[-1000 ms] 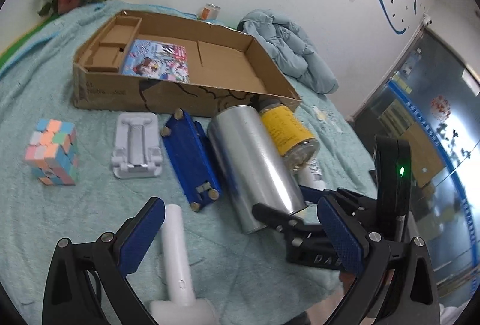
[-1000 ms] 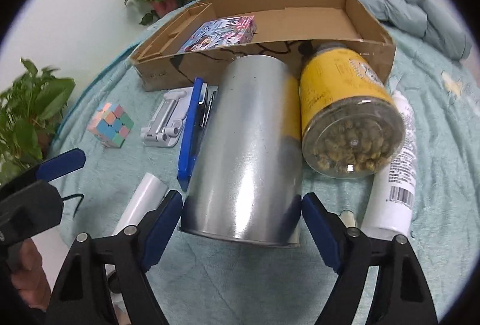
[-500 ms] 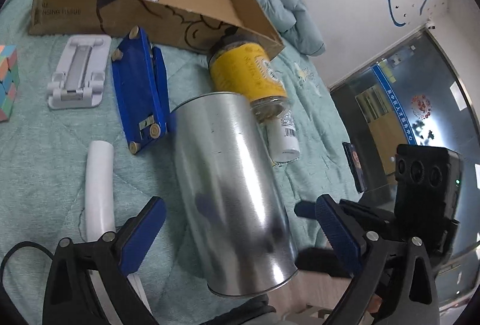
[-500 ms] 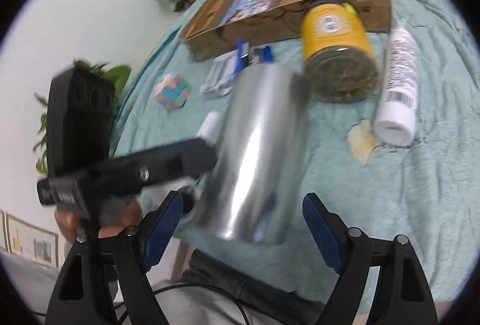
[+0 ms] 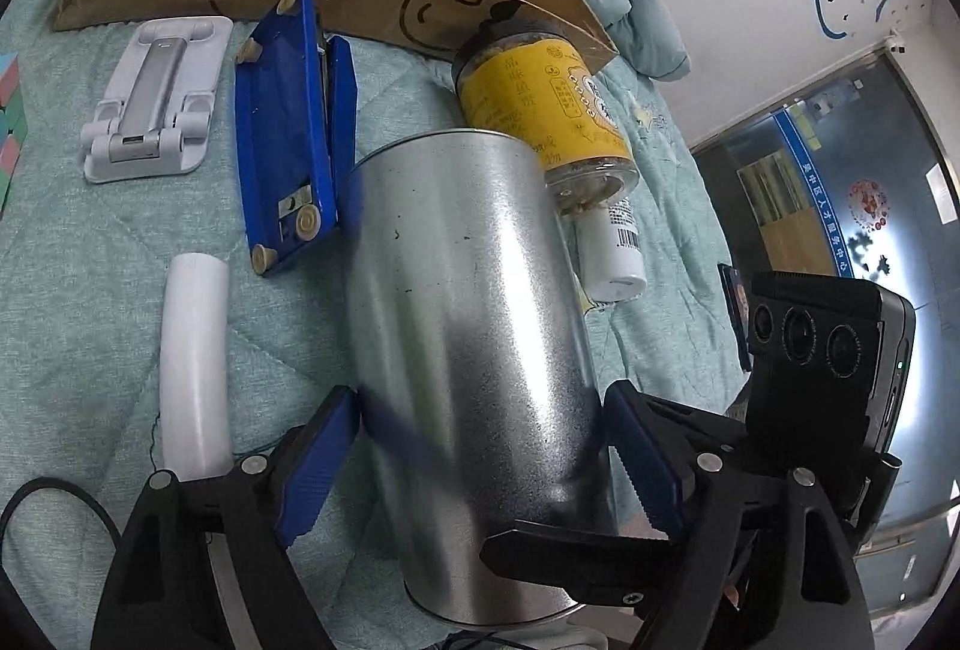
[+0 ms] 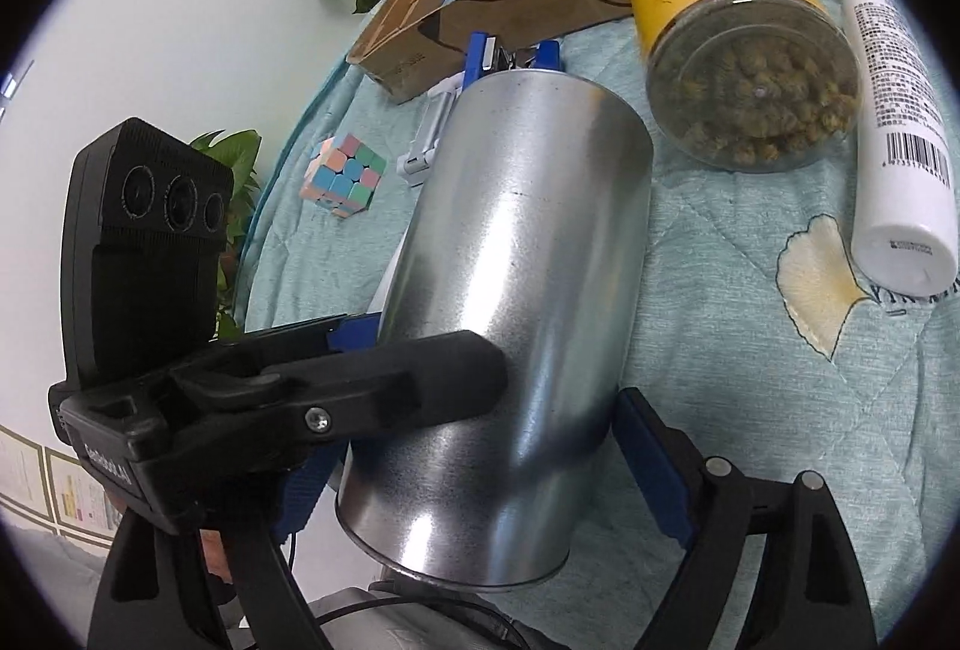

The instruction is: Organize rigid objects

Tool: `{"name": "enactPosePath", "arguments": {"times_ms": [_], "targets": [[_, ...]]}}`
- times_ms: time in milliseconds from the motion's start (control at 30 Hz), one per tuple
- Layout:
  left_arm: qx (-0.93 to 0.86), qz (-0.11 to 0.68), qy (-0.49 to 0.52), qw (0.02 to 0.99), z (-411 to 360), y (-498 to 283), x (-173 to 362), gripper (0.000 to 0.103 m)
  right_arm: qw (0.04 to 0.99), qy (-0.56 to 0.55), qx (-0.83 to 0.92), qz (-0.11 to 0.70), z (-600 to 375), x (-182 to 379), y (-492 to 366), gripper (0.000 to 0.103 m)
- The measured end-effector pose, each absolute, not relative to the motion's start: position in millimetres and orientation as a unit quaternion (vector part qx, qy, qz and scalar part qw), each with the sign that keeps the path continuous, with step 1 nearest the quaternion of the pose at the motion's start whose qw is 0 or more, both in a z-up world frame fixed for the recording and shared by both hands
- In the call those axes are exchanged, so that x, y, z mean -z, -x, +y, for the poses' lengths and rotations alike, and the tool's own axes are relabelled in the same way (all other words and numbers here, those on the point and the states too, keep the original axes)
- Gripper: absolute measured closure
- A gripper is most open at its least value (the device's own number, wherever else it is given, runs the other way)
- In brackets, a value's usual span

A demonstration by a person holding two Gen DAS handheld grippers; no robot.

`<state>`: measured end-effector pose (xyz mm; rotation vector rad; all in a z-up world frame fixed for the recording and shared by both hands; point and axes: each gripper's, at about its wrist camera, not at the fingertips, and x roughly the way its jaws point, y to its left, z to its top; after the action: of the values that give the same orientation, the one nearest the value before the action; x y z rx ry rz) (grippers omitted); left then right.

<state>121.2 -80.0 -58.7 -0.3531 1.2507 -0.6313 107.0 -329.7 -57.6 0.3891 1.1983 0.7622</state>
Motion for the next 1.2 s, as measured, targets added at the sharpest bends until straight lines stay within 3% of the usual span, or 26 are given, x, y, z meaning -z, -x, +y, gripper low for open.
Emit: {"name": "enactPosePath", "arguments": {"times_ms": [633, 1200], "targets": [[0.299, 0.543, 0.170, 0.766, -61.0, -102.7, 45.2, 0.024, 0.786, -0.111, -0.301, 0.528, -297.0, 40.1, -100.0, 0.016], [0.323, 0.394, 0.127, 0.851, -42.5, -122.1, -114.1, 0.025, 0.870, -0.070, -0.302, 0.383, -273.9, -86.8, -126.2, 0.016]]}}
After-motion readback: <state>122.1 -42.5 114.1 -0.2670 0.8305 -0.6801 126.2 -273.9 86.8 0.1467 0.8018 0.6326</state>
